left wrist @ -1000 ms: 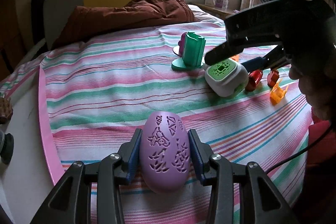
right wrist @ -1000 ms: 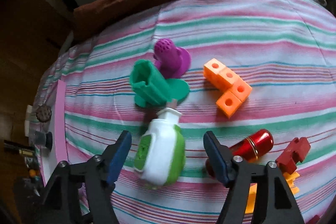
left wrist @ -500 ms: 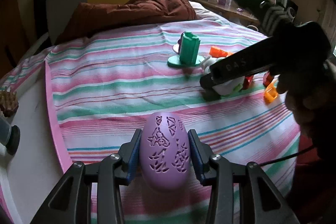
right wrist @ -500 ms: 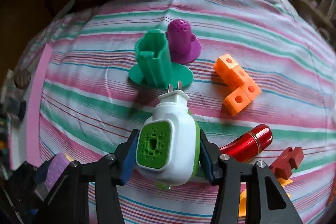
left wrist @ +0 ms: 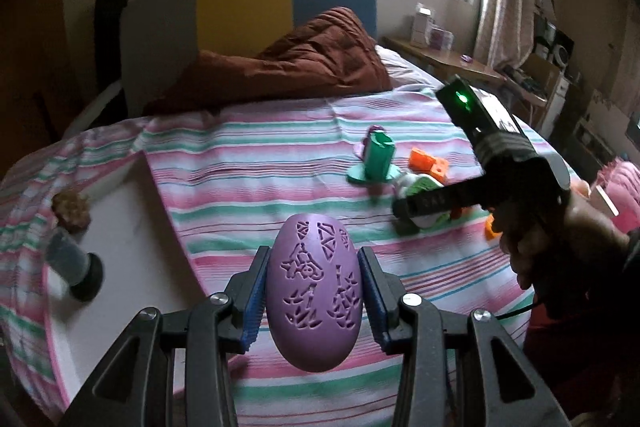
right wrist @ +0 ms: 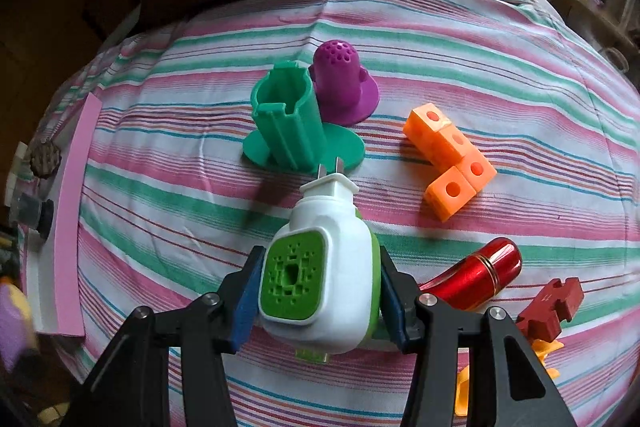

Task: Organize rigid objects
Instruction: 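Carry the purple toy to the tray with left tool while right tool grasps white-green bottle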

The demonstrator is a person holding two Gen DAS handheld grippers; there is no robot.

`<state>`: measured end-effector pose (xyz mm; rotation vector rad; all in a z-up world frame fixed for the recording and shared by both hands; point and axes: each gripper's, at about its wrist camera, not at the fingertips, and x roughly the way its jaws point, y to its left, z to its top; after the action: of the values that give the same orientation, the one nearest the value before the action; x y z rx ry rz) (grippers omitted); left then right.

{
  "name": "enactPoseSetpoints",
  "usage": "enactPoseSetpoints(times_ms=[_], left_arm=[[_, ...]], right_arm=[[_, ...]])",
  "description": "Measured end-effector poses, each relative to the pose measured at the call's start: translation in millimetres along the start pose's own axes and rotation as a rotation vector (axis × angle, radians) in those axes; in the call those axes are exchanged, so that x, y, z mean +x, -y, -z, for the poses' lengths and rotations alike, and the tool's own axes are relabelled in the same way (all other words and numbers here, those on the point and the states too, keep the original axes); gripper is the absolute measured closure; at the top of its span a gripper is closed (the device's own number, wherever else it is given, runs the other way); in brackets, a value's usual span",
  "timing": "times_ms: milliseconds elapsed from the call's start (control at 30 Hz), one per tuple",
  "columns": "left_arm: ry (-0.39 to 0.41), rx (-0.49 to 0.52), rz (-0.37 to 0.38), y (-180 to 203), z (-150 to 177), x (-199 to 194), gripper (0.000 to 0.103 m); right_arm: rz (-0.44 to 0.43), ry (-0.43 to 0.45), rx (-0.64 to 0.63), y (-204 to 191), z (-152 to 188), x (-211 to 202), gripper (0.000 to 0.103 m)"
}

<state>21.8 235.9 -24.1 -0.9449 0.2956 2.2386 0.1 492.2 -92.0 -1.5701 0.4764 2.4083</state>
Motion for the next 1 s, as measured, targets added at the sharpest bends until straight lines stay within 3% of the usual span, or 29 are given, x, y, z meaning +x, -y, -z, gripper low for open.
enactPoseSetpoints(times_ms=[333, 600, 867, 1000], left_arm=[[-0.001, -0.151, -0.057, -71.2, 14.9, -30.3, 0.06], [-0.022, -0.323, -0.193, -156.6, 45.4, -56.7, 0.06], [-0.086, -0.424, -0.181, -183.9, 58.4, -34.4, 0.06], [-0.116, -0.431, -0.235, -194.0, 54.4, -13.2, 0.06]], right_arm=[[0.023, 0.0, -0.015, -1.7, 2.0, 1.7, 0.051], [0.026, -0.003, -0.01, -0.6, 3.2, -1.4, 0.051], [0.066, 0.005, -0.058, -7.2, 5.5, -2.3, 0.051], [0.066, 0.005, -0.058, -6.7, 2.8, -0.8, 0.051]])
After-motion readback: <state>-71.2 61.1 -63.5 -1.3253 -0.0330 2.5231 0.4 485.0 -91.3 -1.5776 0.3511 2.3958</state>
